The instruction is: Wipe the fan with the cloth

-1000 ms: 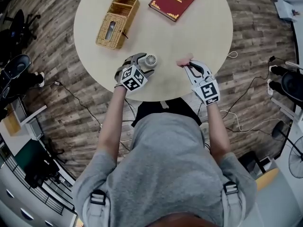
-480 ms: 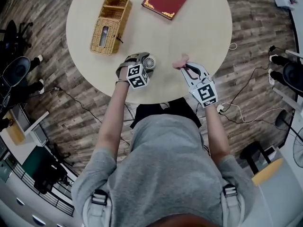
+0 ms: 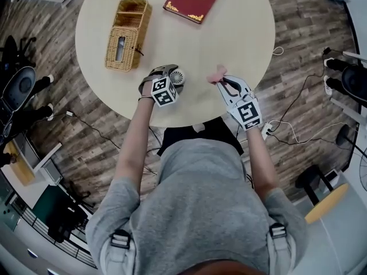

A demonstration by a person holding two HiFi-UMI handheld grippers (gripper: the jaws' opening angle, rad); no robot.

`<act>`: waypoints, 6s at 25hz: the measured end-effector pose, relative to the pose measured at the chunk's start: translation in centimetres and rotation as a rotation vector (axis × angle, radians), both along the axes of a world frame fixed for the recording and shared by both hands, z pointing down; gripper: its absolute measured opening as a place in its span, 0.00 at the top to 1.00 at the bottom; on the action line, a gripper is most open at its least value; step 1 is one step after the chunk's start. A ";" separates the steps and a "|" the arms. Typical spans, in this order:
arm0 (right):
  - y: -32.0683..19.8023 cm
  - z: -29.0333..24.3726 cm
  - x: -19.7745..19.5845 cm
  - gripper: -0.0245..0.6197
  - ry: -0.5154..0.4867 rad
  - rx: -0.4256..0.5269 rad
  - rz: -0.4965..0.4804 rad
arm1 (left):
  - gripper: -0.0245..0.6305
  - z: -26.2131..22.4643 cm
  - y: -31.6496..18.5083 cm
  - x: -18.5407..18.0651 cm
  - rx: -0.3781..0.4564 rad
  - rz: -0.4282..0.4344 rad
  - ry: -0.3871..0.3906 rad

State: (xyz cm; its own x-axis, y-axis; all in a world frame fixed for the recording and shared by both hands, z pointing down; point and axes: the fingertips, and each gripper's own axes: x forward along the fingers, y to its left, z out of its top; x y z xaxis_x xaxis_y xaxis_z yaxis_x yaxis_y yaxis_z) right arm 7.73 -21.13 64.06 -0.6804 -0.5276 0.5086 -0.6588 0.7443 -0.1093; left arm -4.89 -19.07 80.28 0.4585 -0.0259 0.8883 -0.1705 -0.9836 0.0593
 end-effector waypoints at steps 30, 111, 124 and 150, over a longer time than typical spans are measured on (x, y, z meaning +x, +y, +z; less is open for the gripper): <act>10.0 -5.6 -6.5 0.90 -0.044 0.122 -0.384 | 0.39 -13.6 6.7 4.1 0.222 -0.241 0.042; 11.3 -11.7 -7.9 0.90 -0.016 0.322 -0.634 | 0.39 -22.3 6.6 6.5 0.374 -0.333 -0.004; 10.7 -12.4 -9.4 0.90 -0.031 0.341 -0.619 | 0.39 -22.4 7.1 7.1 0.357 -0.315 0.029; 10.0 -12.3 -6.2 0.90 -0.037 0.338 -0.560 | 0.39 -25.1 6.3 3.9 0.324 -0.518 0.281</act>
State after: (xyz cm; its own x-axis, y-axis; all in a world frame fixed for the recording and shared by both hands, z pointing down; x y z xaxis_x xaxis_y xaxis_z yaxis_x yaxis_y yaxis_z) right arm 1.56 -11.18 51.76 -0.9125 -0.2153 0.3479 -0.1620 0.9710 0.1759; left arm -0.98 -12.75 55.18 0.5282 -0.5498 0.6471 -0.6463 -0.7546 -0.1137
